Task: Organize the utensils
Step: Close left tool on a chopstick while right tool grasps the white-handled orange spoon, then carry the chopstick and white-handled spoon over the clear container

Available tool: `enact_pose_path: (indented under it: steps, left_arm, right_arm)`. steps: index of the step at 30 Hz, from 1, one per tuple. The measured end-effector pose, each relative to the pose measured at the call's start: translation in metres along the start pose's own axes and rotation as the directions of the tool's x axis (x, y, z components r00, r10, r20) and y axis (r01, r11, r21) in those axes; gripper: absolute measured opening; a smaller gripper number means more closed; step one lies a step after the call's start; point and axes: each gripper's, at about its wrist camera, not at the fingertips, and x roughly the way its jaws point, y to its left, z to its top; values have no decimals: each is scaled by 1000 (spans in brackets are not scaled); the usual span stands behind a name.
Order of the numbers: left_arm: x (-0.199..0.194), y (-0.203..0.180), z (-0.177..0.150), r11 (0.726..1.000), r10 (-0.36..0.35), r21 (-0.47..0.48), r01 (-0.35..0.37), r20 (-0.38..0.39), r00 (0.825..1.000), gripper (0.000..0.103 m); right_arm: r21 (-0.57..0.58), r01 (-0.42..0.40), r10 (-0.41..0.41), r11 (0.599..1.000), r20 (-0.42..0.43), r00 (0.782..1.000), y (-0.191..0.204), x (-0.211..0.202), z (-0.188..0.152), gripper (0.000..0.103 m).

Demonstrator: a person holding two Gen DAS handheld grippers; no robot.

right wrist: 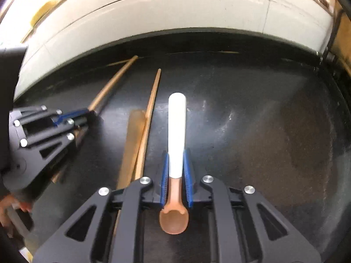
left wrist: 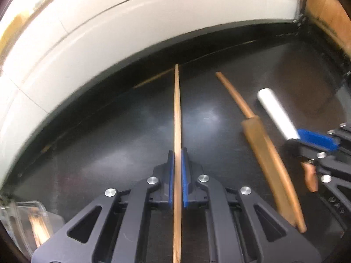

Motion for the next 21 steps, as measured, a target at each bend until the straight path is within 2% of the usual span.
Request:
enact_pose_path:
  steps: [4,10,13,16,18,20,21]
  left_arm:
    - [-10,13,-1,995,-65,-83,63,-23,998,5]
    - [-60,28,-3,986,-101,-124,108,65,993,5]
    - [-92,47,-9,976,-129,-164,145,102,986,5]
    - [-123,72,-26,961,-150,-214,173,121,981,5]
    - [-138,92,-46,949,-181,-241,201,102,978,5]
    - [-143,109,-65,949,-172,-255,187,82,982,5]
    - [-150,120,-81,952,-145,-261,158,67,987,5]
  right_arm:
    - [99,-61,63,993,-21,998,-22,-11,2,14]
    - [136,-120,114,983,54,992,-24,-57,7,14]
    - [157,-178,166,971,84,982,-20,-77,7,14]
    - [192,-271,255,943,104,961,-3,-95,4,14]
    - [199,-317,304,927,94,948,12,-95,1,14]
    - [182,-359,353,915,64,933,34,-93,-5,14]
    - [168,-366,364,915,45,930,44,-90,-8,14]
